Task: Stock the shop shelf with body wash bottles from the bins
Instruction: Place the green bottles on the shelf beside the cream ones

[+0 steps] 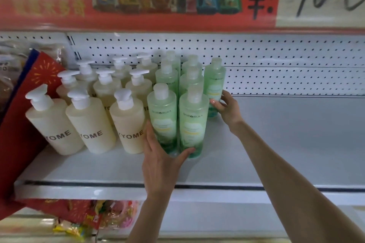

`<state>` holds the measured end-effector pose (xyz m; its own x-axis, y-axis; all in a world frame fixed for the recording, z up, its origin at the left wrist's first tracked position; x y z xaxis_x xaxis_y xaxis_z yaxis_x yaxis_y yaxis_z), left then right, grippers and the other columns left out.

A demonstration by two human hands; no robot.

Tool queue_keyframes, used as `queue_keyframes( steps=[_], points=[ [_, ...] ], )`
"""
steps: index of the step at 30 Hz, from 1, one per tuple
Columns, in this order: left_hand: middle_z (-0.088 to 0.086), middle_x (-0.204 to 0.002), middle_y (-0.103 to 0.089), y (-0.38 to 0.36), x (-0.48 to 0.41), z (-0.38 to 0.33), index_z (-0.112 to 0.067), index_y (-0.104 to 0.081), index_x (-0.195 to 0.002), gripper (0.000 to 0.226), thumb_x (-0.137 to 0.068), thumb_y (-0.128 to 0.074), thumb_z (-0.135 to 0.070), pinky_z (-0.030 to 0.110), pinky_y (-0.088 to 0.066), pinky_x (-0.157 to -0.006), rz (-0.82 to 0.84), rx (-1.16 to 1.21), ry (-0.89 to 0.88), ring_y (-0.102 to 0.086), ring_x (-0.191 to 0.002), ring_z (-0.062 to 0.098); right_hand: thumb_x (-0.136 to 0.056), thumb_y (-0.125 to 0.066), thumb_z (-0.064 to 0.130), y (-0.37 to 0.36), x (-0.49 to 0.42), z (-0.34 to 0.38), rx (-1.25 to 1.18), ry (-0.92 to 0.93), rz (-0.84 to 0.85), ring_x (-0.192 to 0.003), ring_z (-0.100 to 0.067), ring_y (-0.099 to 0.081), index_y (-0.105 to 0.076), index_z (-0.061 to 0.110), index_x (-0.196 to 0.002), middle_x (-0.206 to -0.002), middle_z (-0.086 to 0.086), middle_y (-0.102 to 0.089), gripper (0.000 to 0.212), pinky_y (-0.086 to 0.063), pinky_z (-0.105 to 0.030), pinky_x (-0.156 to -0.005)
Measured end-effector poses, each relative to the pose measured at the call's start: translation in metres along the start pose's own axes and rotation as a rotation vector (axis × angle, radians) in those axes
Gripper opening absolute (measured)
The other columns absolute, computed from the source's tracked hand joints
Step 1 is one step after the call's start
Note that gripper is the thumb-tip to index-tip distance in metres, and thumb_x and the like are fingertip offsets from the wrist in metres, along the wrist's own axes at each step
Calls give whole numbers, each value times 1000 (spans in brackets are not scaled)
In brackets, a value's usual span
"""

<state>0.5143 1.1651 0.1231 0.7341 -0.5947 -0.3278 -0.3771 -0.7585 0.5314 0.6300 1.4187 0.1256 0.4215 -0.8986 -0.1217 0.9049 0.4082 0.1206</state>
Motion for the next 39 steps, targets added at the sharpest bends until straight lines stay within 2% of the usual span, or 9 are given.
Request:
queue_keyframes(
  steps=[9,14,18,23,25,29,34,37,39],
  points=[
    [2,-154,-27,2,1,0,-28,-3,-150,127,-53,-82,-54,50,-47,-92,-20,8,-9,-40,-133,29,-91,-63,18,-1,12,4,61,-19,3,-93,2,-59,-52,14,-130,-114,2,-62,41,-47,-7,-65],
    [3,-154,-26,4,2,-2,-25,-3,-151,130,-51,-78,-60,49,-44,-96,-10,17,11,-37,-135,27,-93,-56,40,9,40,-12,137,-153,-62,-129,-17,-47,-39,19,-144,-141,-1,-48,58,-37,-27,-99],
    [3,-154,-26,6,2,-4,-26,-4,-151,128,-56,-84,-51,49,-40,-100,0,61,35,-37,-135,27,-94,-53,41,28,89,-14,114,-167,-116,-127,-18,-49,-41,19,-143,-143,1,-47,54,-36,-37,-109],
    [4,-153,-24,6,3,-6,-30,-1,-150,122,-61,-82,-51,49,-39,-102,25,73,29,-38,-133,28,-94,-56,33,33,164,3,88,-88,-56,-119,-9,-52,-47,19,-137,-140,5,-50,46,-41,-28,-104],
    [7,-154,-22,9,6,-7,-25,-1,-152,122,-64,-81,-51,49,-36,-107,14,88,10,-31,-138,26,-95,-55,27,32,199,16,94,-16,-30,-115,-6,-57,-50,21,-135,-134,8,-54,41,-45,-14,-93],
    [8,-153,-24,18,37,-1,-16,-10,-152,112,-69,-79,-47,33,-28,-111,-63,186,-25,-24,-141,22,-94,-55,18,28,260,26,165,114,27,-108,3,-61,-55,22,-129,-122,13,-62,35,-43,-5,-85],
    [-1,-141,-39,7,141,29,-21,-30,-145,87,-73,-73,-46,12,-34,-100,-45,324,-6,-41,-125,4,-93,-56,12,14,314,-37,155,7,95,-104,7,-60,-54,31,-121,-116,10,-63,34,-44,-8,-88],
    [0,-137,-42,-11,211,65,-23,-35,-139,74,-78,-72,-42,19,-40,-101,22,288,13,-45,-121,5,-93,-58,16,10,345,-118,133,-197,100,-104,2,-62,-55,42,-114,-115,12,-65,34,-47,-16,-92],
    [-2,-138,-42,-31,255,105,-30,-36,-137,70,-79,-74,-39,24,-40,-103,154,262,124,-45,-124,9,-93,-59,12,6,370,-179,115,-344,104,-100,5,-62,-58,38,-114,-111,14,-65,33,-47,-17,-91]
  ],
)
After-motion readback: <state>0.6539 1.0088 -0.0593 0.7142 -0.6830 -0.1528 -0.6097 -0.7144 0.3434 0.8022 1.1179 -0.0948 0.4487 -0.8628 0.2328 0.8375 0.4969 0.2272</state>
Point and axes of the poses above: each hand's wrist, its own x-axis away from the middle knuckle, its own y-axis out of the back of the hand, z = x × y, the point moved 9 cm from there along -x, towards the middle knuckle
